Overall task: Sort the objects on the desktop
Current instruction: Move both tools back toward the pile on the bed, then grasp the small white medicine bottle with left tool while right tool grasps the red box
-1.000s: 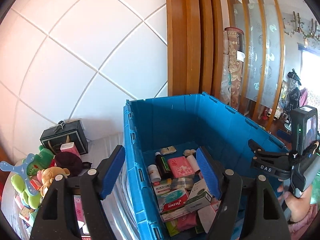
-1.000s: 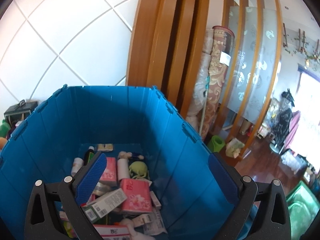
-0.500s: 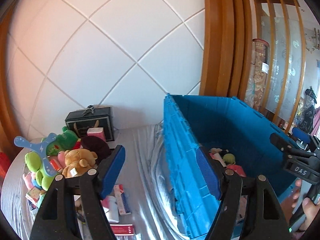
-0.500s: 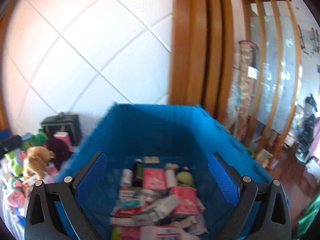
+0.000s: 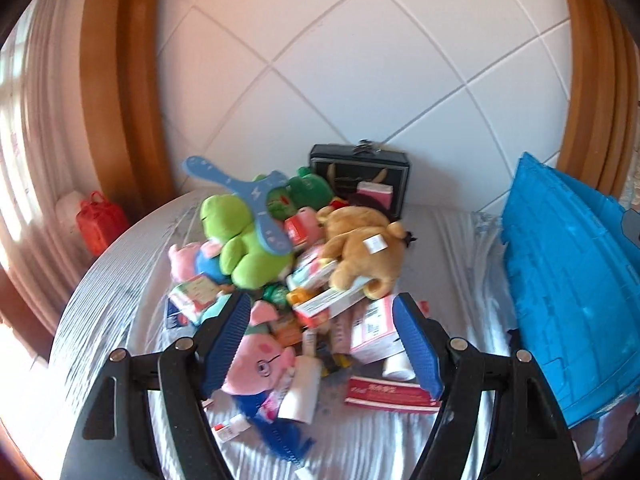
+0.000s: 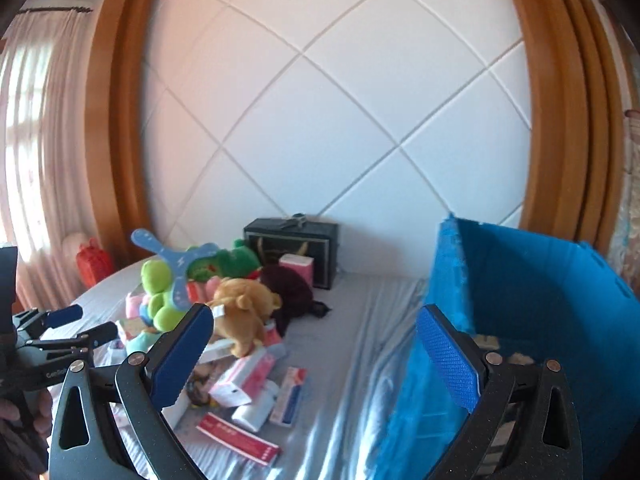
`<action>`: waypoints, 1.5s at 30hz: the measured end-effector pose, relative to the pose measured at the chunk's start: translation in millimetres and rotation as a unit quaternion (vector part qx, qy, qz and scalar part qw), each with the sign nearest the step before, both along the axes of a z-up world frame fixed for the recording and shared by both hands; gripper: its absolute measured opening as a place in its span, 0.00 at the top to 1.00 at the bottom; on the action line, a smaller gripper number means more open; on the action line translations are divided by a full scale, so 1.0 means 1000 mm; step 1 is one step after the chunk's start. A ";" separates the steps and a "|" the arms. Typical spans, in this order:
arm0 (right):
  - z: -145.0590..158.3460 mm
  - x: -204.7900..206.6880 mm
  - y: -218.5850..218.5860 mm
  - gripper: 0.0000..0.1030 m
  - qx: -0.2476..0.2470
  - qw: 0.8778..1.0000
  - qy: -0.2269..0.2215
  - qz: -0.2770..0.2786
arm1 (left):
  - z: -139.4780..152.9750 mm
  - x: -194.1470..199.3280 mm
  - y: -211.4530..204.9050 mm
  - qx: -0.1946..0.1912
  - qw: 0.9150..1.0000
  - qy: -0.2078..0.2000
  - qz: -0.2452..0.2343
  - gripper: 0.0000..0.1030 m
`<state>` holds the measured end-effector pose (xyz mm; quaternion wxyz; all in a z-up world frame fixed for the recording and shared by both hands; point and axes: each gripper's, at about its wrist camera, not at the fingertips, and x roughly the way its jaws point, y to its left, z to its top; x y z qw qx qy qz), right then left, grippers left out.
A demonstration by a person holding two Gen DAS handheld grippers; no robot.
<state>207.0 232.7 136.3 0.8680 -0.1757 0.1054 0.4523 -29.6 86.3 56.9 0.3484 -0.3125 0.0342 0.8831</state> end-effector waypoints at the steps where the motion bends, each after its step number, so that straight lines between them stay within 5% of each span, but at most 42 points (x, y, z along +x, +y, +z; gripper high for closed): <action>1: -0.010 -0.003 0.012 0.00 -0.011 1.000 0.006 0.012 | -0.010 -0.007 -0.010 -0.008 1.000 -0.005 0.014 0.29; 7: -0.081 -0.006 0.055 0.00 -0.088 0.993 0.056 0.050 | -0.076 -0.027 -0.045 -0.059 0.995 -0.052 0.056 0.29; 17: -0.176 0.021 0.072 0.00 -0.203 0.969 0.132 0.037 | -0.169 -0.032 -0.058 -0.097 0.983 -0.148 0.043 0.29; 22: -0.201 0.032 0.068 0.00 -0.232 0.959 0.160 0.018 | -0.192 -0.045 -0.062 -0.121 0.980 -0.158 0.029 0.29; 23: -0.204 0.034 0.067 0.00 -0.236 0.958 0.162 0.014 | -0.197 -0.048 -0.062 -0.130 0.980 -0.154 -0.012 0.29; 30: -0.220 0.048 0.063 0.00 -0.235 0.949 0.197 -0.071 | -0.226 -0.062 -0.043 -0.165 0.971 -0.157 -0.069 0.33; 36: -0.242 0.054 0.065 0.00 -0.251 0.937 0.219 -0.100 | -0.251 -0.072 -0.026 -0.178 0.958 -0.197 -0.107 0.61; 45: -0.283 0.069 0.105 0.00 -0.313 0.918 0.236 -0.063 | -0.251 -0.074 -0.044 -0.162 0.958 -0.225 -0.070 0.63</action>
